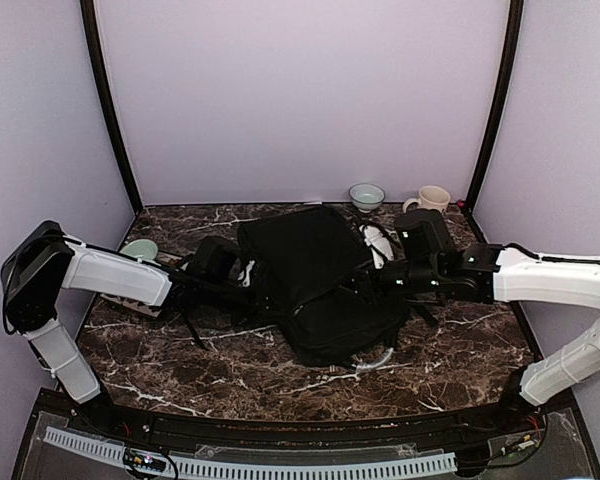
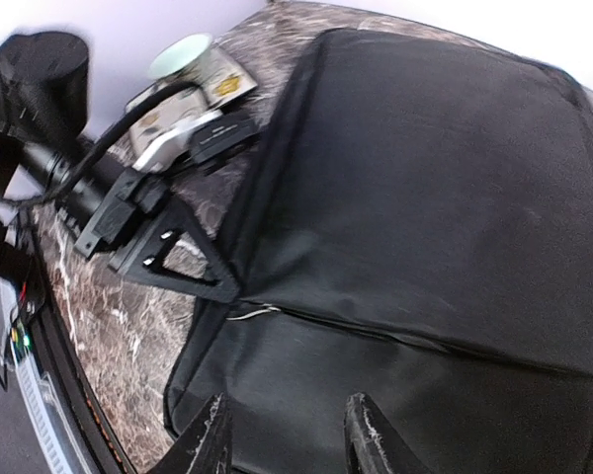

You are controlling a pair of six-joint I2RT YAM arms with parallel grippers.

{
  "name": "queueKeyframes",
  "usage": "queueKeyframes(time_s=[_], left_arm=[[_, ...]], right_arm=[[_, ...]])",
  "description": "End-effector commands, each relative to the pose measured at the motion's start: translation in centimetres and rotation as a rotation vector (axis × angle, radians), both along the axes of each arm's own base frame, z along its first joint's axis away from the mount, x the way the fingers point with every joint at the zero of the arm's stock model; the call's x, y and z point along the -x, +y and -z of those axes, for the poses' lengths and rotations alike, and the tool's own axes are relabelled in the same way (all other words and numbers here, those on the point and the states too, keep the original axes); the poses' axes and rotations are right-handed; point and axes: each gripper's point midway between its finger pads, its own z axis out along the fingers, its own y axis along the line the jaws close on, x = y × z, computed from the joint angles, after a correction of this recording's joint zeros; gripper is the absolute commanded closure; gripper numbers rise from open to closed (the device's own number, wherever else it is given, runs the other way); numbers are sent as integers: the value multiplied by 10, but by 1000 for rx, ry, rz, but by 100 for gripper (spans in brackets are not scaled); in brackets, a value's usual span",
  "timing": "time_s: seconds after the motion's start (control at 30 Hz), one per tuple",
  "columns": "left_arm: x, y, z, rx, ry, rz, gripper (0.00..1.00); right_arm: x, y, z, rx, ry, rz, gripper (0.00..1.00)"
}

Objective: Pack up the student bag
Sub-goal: Hold the second largest pocket of the student bag, then pick up the second largest pocket of the bag from the student bag.

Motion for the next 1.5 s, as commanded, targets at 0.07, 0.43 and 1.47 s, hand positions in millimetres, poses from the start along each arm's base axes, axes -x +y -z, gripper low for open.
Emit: queueKeyframes(time_s=[0.07,0.43,1.47], left_arm=[[-9,-23,-76,132,-165,60,100],[-3,-33,-93,147,-172,143,100],[13,-32,-110,172,-166,203,100]], right_arm=[[18,45,-12,-13,-158,-271,60],[28,74,50,134,-256,-573,63],[2,95,67,237,-407,-512,71]])
